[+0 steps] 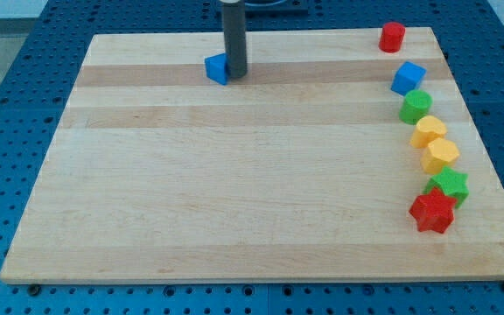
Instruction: Push the blue triangle toward the top left corner
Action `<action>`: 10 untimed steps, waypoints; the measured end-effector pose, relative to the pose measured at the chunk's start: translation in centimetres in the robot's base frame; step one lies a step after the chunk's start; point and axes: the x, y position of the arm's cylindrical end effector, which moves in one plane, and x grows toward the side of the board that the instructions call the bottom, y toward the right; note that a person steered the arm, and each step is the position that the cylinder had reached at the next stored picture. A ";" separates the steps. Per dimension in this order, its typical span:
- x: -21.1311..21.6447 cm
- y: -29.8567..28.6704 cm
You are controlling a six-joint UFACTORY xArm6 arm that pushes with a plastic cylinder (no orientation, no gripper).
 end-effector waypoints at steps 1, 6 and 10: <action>0.0 -3.1; 1.4 -12.5; -0.3 -12.8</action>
